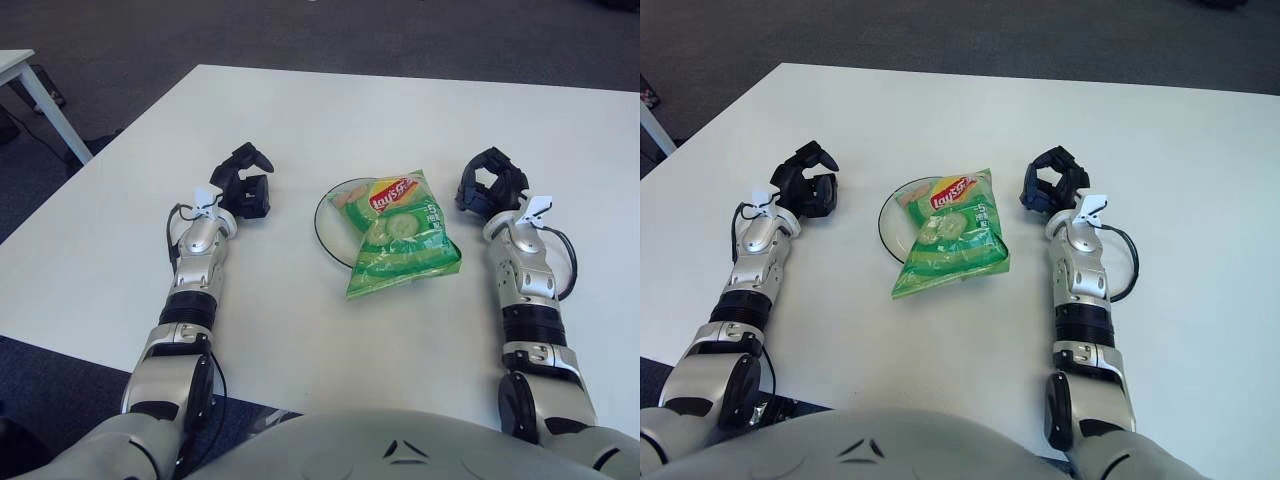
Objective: Put the snack into the plate.
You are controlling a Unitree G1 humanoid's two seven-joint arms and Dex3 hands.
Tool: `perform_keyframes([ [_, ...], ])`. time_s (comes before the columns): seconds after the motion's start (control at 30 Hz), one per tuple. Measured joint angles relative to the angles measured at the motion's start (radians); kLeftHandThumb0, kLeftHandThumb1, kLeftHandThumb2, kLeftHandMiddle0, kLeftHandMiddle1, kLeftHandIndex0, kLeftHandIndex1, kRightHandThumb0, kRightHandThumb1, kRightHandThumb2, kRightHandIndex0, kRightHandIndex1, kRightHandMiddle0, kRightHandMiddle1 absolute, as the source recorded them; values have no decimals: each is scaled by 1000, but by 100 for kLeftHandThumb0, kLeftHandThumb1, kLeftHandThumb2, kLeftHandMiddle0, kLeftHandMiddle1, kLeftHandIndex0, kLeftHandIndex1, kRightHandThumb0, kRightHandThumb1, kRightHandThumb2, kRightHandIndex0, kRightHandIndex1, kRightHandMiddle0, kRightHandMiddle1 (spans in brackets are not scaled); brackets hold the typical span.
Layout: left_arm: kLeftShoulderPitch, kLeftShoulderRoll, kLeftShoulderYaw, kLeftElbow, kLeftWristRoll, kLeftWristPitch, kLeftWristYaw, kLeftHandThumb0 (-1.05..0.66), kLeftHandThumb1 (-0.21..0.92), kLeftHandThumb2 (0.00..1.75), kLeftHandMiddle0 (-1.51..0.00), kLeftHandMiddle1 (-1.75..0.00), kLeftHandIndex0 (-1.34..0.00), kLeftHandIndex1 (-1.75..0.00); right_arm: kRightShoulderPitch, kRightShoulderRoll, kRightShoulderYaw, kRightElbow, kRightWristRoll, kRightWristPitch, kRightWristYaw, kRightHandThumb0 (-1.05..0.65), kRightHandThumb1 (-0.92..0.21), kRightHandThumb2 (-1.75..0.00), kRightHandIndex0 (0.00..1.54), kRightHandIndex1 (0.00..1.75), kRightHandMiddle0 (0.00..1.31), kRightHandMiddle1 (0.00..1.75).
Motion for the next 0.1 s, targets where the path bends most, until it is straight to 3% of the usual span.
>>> perform_keyframes([
  [0.1, 0, 0, 0, -1, 0, 0, 0, -44, 44, 117, -117, -175, -52, -175, 1, -1, 2, -5, -6, 4, 0, -47, -34, -129, 126, 175, 59, 175],
])
